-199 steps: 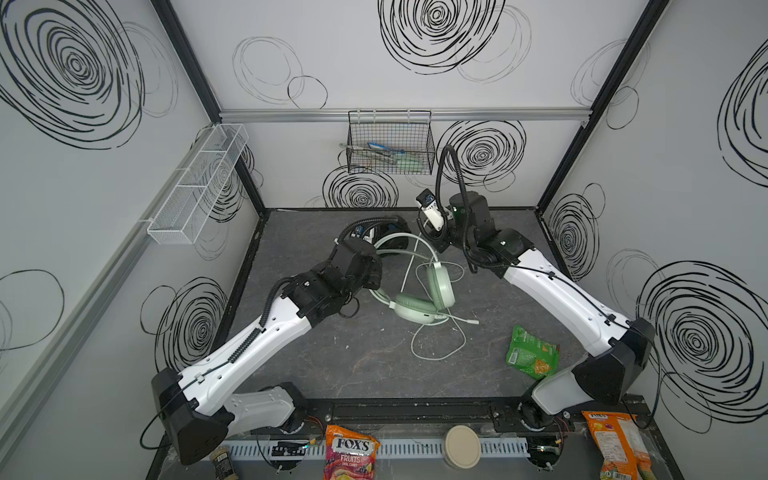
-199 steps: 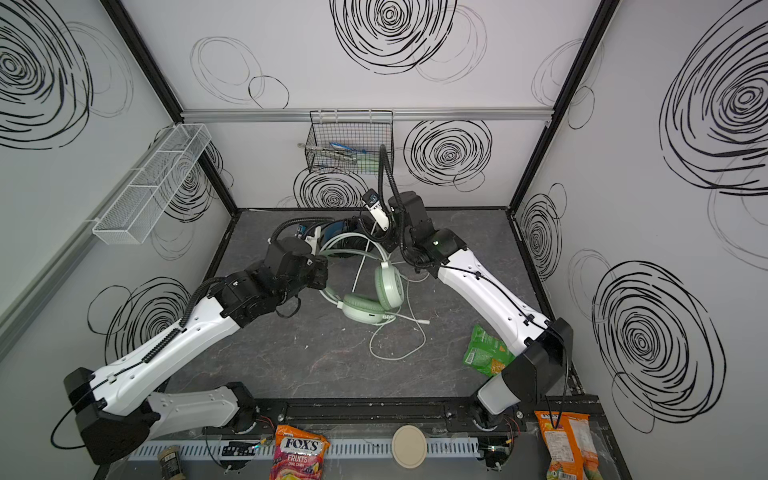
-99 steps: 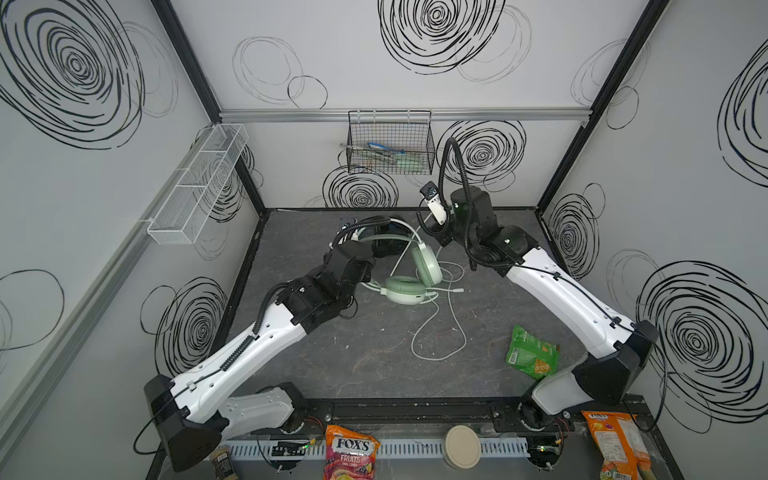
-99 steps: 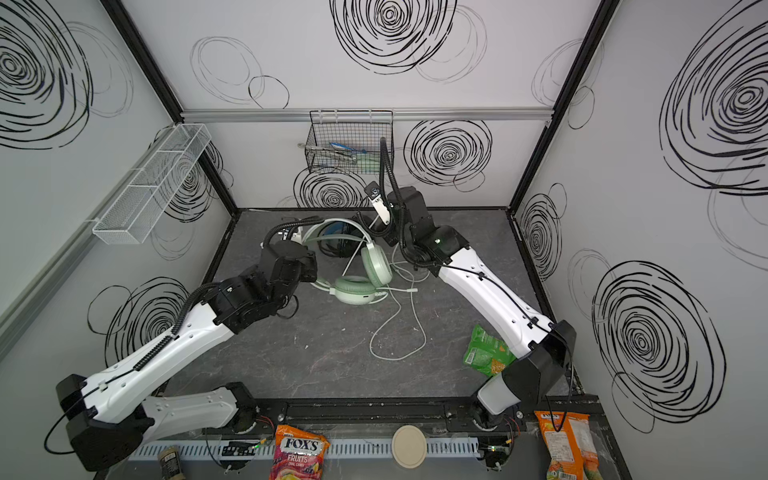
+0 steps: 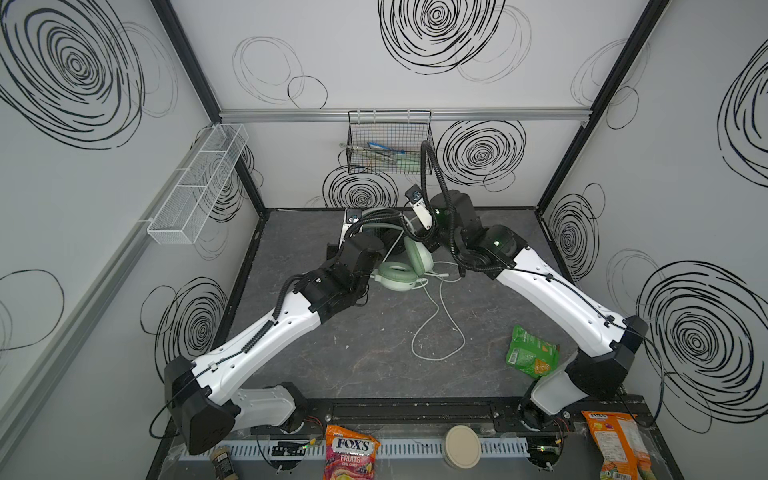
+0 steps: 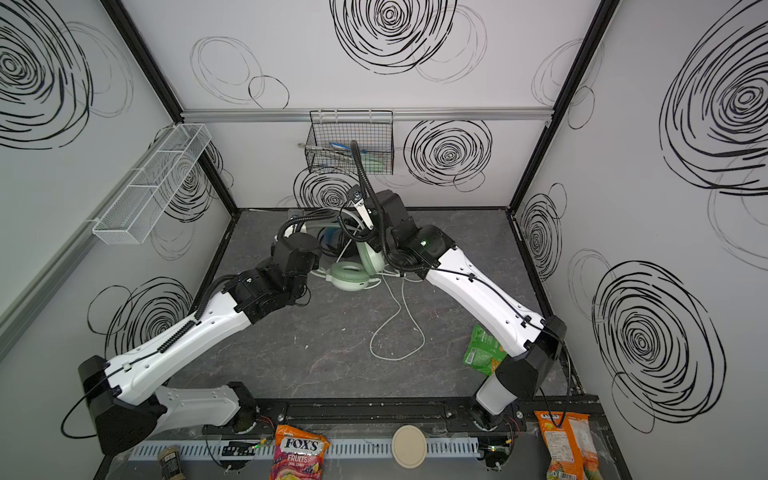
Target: Wrap the headphones
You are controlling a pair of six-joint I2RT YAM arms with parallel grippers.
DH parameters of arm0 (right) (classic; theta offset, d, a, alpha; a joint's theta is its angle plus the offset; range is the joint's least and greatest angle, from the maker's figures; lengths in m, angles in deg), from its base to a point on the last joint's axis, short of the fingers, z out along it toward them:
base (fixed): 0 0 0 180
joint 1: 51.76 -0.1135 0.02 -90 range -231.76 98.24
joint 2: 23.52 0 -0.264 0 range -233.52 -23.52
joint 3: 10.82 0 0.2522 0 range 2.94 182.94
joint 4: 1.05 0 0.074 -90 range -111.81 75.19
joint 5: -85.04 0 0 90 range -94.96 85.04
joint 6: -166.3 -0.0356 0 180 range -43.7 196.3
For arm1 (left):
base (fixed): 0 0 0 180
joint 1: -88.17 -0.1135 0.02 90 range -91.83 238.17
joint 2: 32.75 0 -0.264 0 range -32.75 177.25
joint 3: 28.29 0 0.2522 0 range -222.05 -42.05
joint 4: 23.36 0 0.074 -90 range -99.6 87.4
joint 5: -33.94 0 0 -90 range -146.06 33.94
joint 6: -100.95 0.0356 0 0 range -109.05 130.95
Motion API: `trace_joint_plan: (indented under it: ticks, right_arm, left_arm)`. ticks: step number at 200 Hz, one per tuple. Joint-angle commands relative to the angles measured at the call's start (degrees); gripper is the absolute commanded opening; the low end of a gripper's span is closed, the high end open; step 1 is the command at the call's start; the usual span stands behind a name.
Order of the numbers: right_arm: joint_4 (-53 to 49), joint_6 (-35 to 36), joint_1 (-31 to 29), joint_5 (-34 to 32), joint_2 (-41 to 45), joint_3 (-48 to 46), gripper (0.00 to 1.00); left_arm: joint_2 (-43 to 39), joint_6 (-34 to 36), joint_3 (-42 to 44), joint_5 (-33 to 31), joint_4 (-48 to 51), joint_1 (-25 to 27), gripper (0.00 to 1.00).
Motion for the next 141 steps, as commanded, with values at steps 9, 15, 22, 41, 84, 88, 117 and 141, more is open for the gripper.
trace_joint_plan:
  ticks: [9, 15, 22, 41, 84, 88, 117, 141]
  right_arm:
    - [-1.3, -0.6, -0.8, -5.3, 0.0, 4.4, 0.05]
    - [-1.3, 0.2, -0.9, -6.1, -0.2, 4.8, 0.05]
    - [-1.2, 1.4, -0.9, -6.9, -0.3, 5.2, 0.05]
    - [-0.4, 4.0, -0.9, -8.8, -0.5, 5.8, 0.06]
    - [-1.2, 2.5, -3.0, -7.3, -0.9, 8.0, 0.08]
    - [-1.4, 3.1, -3.4, -7.4, -1.1, 8.1, 0.09]
    - [-0.9, 7.8, -4.7, -13.7, -1.9, 8.2, 0.08]
    - [2.2, 10.7, -3.6, -16.1, 0.2, 5.6, 0.09]
  left_arm:
    - [1.1, 11.1, -1.4, -8.8, -11.5, -3.2, 0.0]
    - [1.3, 13.6, -1.8, -9.3, -13.6, -3.6, 0.0]
    - [1.6, 15.9, -2.2, -9.9, -16.0, -4.0, 0.0]
    - [2.5, 20.9, -3.5, -10.8, -20.2, -4.4, 0.0]
    - [5.1, 38.2, -0.6, -17.3, -41.4, -3.0, 0.0]
    - [5.5, 40.8, 0.0, -17.6, -44.5, -2.9, 0.0]
    - [6.5, 41.2, -1.5, -15.6, -44.7, -3.7, 0.0]
    - [5.5, 30.9, -5.9, -10.1, -30.8, -4.0, 0.0]
